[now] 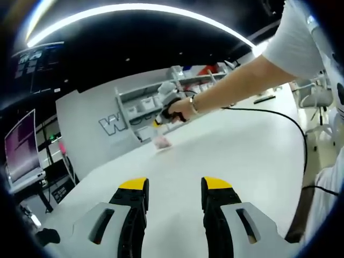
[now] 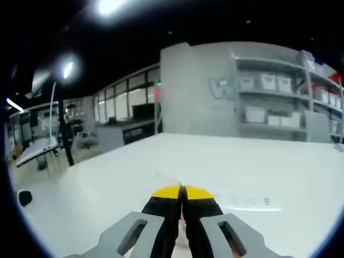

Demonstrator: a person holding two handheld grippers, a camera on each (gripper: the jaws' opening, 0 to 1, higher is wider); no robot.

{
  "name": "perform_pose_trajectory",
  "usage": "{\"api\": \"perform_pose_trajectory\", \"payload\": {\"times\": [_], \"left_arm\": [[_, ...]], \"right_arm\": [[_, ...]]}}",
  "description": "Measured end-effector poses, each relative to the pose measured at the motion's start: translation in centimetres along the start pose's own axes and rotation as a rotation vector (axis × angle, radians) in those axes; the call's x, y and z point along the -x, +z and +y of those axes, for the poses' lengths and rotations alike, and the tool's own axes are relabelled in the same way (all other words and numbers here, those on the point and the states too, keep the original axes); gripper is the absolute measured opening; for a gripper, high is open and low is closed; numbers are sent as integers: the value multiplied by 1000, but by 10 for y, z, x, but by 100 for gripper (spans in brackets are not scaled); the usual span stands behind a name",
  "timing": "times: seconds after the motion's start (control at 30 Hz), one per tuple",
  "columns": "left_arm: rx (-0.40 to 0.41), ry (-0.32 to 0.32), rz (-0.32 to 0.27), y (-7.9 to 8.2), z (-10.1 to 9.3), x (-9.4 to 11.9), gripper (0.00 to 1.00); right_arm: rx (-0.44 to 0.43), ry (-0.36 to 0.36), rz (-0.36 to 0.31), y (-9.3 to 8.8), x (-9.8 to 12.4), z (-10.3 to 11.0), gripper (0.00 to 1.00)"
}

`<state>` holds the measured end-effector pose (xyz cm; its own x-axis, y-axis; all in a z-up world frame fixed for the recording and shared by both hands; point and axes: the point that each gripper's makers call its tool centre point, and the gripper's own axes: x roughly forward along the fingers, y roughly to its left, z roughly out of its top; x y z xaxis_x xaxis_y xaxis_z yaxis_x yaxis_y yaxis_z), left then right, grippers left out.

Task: Open the resealable bag by pulling the two sides of the seal apart until the entire bag opening is separated and visibly accessible.

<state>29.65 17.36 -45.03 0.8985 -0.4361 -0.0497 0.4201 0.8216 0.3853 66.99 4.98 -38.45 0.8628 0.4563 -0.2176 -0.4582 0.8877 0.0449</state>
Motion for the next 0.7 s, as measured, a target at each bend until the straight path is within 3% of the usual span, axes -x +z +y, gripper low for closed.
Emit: {"api": "perform_pose_trajectory", "payload": {"times": [0.47,0.7], "left_arm": [[23,10,20,-8,5,-1,41],[48,27,25,-10,10,-1,57]], "right_arm": [[63,-58,-5,8,-21,-10,0],[94,-67,0,3,-27,-8,0]]}}
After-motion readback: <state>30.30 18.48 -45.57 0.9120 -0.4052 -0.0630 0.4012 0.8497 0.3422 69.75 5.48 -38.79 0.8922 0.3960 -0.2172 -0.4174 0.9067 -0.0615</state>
